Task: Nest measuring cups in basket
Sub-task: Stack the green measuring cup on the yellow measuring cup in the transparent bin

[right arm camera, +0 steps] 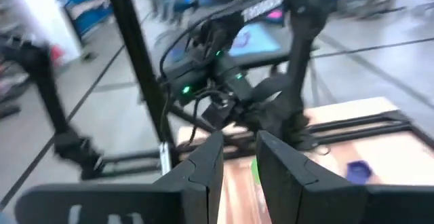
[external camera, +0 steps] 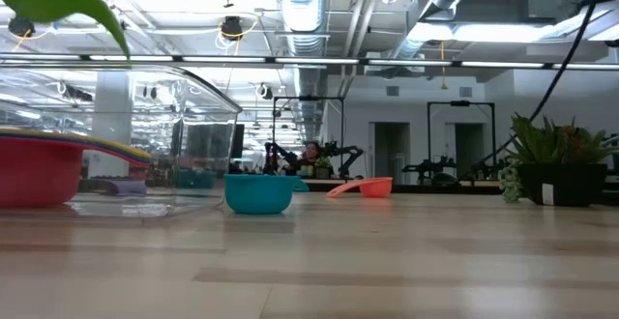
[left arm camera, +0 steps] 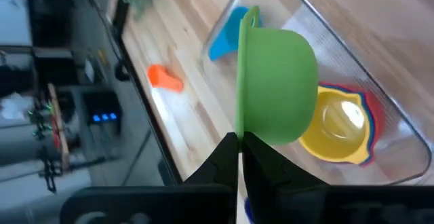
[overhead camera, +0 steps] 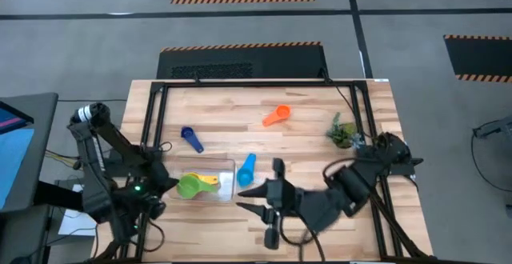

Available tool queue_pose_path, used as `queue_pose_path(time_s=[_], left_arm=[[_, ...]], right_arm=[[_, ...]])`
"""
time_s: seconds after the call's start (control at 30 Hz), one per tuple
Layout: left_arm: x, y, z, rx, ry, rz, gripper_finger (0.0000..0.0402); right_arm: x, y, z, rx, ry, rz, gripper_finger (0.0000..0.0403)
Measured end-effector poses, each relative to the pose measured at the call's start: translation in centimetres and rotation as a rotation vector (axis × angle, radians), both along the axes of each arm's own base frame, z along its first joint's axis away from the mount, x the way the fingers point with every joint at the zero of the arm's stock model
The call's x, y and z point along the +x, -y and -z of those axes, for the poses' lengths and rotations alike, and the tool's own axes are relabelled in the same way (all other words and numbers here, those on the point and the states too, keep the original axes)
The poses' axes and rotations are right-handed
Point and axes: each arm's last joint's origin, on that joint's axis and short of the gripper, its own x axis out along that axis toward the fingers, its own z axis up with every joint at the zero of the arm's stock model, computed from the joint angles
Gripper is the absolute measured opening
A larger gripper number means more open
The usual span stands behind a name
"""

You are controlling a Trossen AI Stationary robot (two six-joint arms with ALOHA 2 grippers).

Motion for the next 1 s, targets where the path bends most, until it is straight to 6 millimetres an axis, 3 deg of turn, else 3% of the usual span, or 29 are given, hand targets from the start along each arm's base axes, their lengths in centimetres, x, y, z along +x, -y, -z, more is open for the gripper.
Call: queue_pose_path(time_s=[0.1,0.27,0.6,1.0], left_arm=[[-1.5,-0.9,0.7,-0.009,0.051,0.019,0.0],[-3.0,-2.1,3.3,0.064,0.06,0.062,0.0],[-3.1,-3.0,6.9,0.106,0.078,0.034,0.0],[-2.7,-2.7,7.8,0.081,0.057,0.044,0.0]], right_arm=[[-0.7,-1.2,0.1,-0.015,0.022,0.076,0.0114],[-0.1,-1.6,0.8,-0.032,0.036,0.162,0.0114],[0.9,-0.4,1.1,-0.025,0.03,0.203,0.0114],[1.2,-0.1,1.2,-0.028,0.026,0.209,0.0114]])
